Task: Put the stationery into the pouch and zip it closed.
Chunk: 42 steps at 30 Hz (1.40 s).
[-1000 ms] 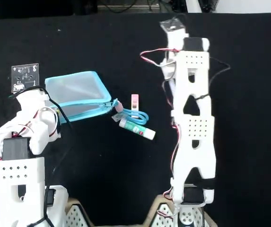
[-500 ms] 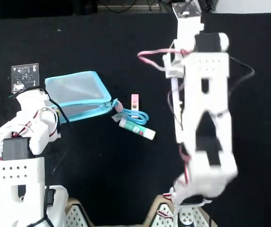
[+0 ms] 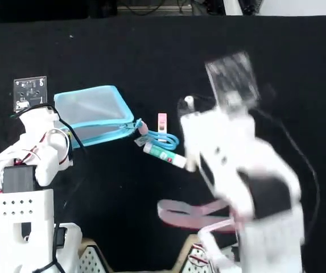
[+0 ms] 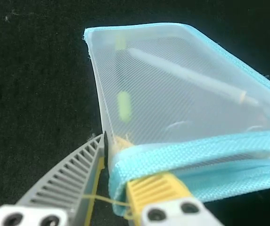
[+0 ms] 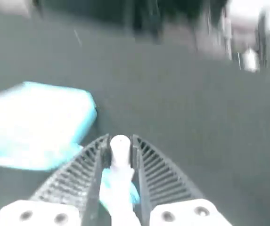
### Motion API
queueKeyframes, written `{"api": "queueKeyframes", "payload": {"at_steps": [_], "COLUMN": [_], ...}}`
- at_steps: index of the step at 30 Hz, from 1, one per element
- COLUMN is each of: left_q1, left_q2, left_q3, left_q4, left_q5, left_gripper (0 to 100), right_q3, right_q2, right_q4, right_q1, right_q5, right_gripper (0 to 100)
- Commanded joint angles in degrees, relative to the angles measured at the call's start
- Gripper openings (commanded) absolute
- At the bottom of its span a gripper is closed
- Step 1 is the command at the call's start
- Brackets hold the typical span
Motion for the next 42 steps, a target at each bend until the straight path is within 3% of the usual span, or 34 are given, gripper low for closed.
{"api": "queueKeyframes", "payload": {"at_steps": [1, 8, 14, 24, 32, 36, 42], "left_q1": [0.4, 0.4, 0.4, 0.4, 0.4, 0.4, 0.4], "left_q2": [-0.7, -0.7, -0.7, -0.7, -0.7, -0.7, -0.7], "left_q3": [-1.1, -1.1, -1.1, -1.1, -1.1, -1.1, -1.1], "left_q4": [0.0, 0.0, 0.0, -0.1, -0.1, -0.1, -0.1], "left_q5": [0.6, 0.6, 0.6, 0.6, 0.6, 0.6, 0.6], "left_gripper": [3, 3, 3, 3, 3, 3, 3], "right_q3": [5.1, 16.6, 29.2, 45.9, 53.1, 53.2, 52.7], "right_q2": [-14.2, -26.8, -28.2, -25.7, -13.9, -8.2, -7.0], "right_q4": [-9.0, -22.9, -42.5, -63.3, -79.8, -79.1, -64.2], "right_q1": [-5.5, -16.2, -24.5, -24.2, -17.1, -17.8, -26.3], "right_q5": [-2.3, -2.4, -2.3, -2.3, -2.3, -2.3, 2.0], "right_gripper": [1.1, 1.1, 1.1, 1.1, 1.1, 1.1, 1.5]}}
